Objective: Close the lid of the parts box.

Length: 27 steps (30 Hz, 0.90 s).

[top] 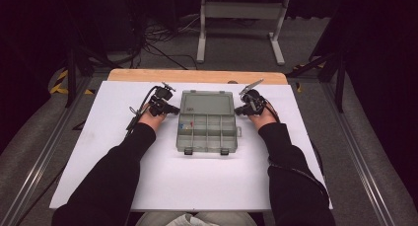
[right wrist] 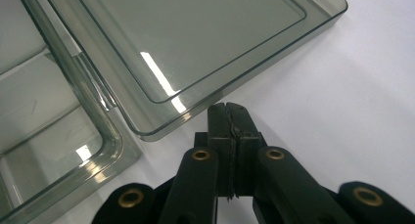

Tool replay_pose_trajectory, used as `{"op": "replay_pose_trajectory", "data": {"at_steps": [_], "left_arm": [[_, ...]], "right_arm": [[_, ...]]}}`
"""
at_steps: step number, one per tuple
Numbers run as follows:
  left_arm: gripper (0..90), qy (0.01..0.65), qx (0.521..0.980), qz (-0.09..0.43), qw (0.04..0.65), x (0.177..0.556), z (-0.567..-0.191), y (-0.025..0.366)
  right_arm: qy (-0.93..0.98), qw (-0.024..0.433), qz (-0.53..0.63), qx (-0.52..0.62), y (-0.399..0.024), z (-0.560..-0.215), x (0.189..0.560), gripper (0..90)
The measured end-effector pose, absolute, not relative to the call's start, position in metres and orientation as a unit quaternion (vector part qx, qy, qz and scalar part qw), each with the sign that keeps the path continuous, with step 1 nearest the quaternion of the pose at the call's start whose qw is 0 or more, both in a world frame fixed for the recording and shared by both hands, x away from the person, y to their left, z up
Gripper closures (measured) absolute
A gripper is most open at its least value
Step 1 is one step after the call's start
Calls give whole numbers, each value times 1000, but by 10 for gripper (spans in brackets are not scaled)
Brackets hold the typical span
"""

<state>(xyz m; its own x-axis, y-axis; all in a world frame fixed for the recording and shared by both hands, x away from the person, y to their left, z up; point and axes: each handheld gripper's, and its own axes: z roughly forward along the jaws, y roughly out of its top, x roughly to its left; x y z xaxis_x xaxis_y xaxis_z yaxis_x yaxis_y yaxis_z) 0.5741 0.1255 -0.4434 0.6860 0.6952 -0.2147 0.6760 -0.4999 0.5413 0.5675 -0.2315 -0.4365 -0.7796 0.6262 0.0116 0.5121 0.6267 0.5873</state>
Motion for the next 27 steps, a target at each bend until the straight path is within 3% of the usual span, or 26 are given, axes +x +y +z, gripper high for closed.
{"op": "replay_pose_trajectory", "data": {"at_steps": [27], "left_arm": [[899, 401, 858, 20, 320, 578, -446, 125]], "right_arm": [[890, 104, 307, 322, -230, -439, 574, 898]]}}
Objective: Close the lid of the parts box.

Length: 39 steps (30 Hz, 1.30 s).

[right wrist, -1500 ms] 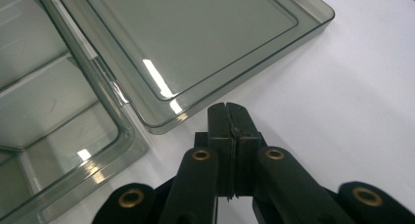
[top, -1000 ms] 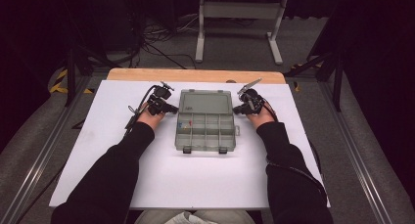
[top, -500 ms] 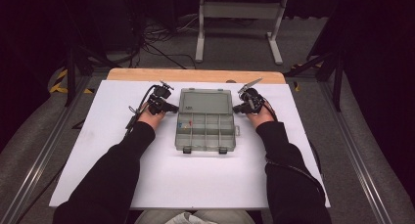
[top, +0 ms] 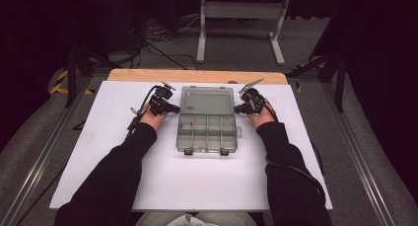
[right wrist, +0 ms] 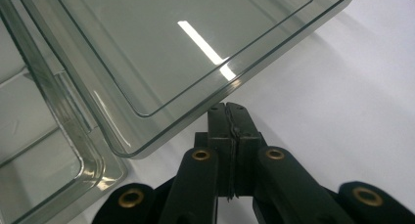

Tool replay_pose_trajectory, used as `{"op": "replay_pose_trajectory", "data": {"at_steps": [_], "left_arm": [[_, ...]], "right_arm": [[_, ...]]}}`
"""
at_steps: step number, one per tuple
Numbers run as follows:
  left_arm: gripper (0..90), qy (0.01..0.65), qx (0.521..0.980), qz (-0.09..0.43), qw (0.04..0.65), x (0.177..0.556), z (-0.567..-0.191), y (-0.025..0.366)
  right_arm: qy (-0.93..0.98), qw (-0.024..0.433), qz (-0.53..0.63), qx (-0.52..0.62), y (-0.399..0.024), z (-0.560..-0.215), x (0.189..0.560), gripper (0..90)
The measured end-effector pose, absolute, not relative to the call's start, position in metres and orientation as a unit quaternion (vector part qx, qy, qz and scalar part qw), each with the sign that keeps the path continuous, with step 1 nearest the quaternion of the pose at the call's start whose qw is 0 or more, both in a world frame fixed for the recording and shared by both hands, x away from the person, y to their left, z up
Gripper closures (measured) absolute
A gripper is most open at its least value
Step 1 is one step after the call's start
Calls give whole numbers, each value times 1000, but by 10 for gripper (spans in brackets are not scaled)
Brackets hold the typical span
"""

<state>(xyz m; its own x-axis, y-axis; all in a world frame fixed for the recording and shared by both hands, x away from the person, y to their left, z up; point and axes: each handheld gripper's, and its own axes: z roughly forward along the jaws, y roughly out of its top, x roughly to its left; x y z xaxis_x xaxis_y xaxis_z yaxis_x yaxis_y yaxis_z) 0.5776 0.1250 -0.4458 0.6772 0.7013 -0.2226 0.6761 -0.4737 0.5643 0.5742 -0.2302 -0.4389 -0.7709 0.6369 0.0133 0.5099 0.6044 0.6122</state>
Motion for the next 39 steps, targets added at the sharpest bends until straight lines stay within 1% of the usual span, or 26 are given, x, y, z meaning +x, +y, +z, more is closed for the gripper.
{"op": "replay_pose_trajectory", "data": {"at_steps": [25, 39], "left_arm": [[899, 401, 860, 31, 314, 578, -444, 119], [899, 399, 857, 45, 324, 576, -437, 119]], "right_arm": [[885, 104, 314, 327, -227, -439, 579, 898], [877, 122, 330, 326, -230, -432, 577, 897]]}}
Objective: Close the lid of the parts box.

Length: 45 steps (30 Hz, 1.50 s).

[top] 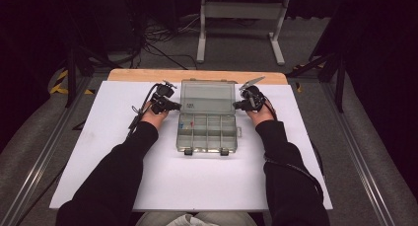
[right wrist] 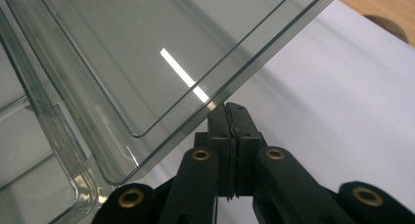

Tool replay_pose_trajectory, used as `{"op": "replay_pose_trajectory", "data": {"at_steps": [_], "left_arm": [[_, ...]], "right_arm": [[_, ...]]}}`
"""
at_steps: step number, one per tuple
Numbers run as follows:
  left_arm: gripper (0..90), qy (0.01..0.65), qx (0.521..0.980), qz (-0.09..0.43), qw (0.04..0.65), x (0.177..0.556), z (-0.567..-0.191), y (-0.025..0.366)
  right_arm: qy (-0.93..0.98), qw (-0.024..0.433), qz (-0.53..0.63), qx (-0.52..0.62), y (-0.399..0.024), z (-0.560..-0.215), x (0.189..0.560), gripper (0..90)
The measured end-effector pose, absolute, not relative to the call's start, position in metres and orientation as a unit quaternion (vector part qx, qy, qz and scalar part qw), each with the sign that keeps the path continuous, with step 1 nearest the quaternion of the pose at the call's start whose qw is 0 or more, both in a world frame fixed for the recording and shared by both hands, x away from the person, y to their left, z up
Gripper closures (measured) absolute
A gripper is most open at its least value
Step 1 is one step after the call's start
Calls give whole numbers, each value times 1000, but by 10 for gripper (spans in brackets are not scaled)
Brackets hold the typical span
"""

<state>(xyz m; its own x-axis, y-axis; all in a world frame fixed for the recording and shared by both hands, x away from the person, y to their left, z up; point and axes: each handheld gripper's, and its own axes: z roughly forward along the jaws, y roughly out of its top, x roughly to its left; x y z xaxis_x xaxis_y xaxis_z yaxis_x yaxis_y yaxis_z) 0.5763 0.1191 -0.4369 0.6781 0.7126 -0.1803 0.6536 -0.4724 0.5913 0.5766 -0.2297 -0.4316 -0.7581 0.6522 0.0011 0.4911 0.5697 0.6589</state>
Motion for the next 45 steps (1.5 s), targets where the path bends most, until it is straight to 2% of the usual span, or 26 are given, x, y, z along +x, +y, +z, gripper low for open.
{"op": "replay_pose_trajectory", "data": {"at_steps": [20, 45], "left_arm": [[899, 392, 850, 68, 346, 572, -421, 123], [899, 373, 845, 70, 375, 559, -396, 129]], "right_arm": [[869, 139, 350, 320, -232, -417, 573, 892], [865, 152, 373, 299, -234, -386, 560, 892]]}}
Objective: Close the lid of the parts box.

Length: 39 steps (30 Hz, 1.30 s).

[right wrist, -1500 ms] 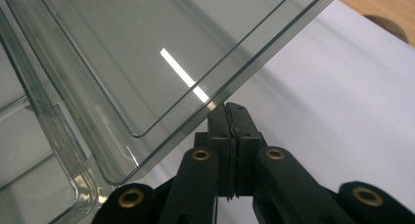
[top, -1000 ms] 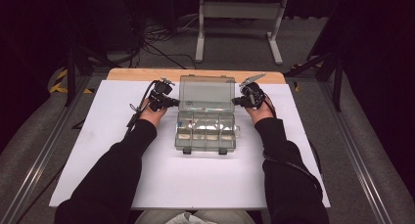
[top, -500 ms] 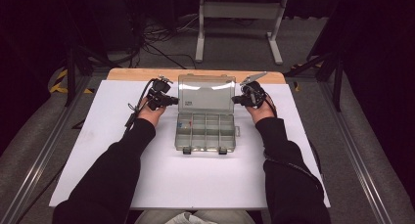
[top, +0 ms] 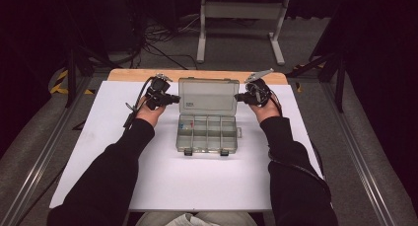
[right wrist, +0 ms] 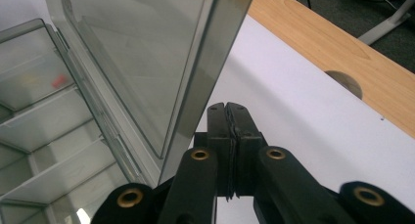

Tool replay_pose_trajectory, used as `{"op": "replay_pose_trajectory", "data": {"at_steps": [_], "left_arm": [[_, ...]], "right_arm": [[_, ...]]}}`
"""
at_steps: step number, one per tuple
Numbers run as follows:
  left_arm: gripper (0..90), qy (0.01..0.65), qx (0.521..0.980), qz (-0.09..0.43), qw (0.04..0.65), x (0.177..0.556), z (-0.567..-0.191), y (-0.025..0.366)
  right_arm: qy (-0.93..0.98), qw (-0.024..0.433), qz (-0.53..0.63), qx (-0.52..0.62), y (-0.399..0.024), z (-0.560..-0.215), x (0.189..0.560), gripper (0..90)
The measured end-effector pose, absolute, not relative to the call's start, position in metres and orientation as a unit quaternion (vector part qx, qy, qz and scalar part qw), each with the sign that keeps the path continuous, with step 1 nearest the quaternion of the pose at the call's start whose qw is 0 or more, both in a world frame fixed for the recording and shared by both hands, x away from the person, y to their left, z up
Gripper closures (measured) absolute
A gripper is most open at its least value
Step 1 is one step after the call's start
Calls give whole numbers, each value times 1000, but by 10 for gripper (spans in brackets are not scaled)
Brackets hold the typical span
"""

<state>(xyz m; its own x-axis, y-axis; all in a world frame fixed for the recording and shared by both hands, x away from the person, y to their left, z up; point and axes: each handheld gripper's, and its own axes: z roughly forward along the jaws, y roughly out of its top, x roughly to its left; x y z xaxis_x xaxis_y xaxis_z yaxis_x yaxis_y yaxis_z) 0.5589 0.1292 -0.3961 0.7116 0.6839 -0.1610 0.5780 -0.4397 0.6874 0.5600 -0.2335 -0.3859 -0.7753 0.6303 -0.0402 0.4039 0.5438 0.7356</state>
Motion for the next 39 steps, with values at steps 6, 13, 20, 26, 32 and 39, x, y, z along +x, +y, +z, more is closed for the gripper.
{"op": "replay_pose_trajectory", "data": {"at_steps": [6, 13, 20, 26, 32, 39], "left_arm": [[899, 367, 845, 74, 382, 555, -389, 131], [899, 357, 848, 67, 387, 550, -384, 133], [899, 352, 847, 64, 393, 544, -379, 134], [899, 347, 842, 62, 408, 539, -373, 136], [899, 339, 838, 60, 424, 530, -368, 139], [899, 333, 834, 63, 436, 521, -366, 141]], "right_arm": [[864, 155, 378, 294, -232, -377, 556, 893], [864, 157, 385, 284, -234, -370, 548, 893], [862, 155, 395, 276, -238, -365, 539, 893], [862, 155, 400, 271, -237, -360, 535, 893], [859, 151, 412, 262, -235, -354, 529, 893], [857, 148, 425, 251, -232, -351, 521, 893]]}}
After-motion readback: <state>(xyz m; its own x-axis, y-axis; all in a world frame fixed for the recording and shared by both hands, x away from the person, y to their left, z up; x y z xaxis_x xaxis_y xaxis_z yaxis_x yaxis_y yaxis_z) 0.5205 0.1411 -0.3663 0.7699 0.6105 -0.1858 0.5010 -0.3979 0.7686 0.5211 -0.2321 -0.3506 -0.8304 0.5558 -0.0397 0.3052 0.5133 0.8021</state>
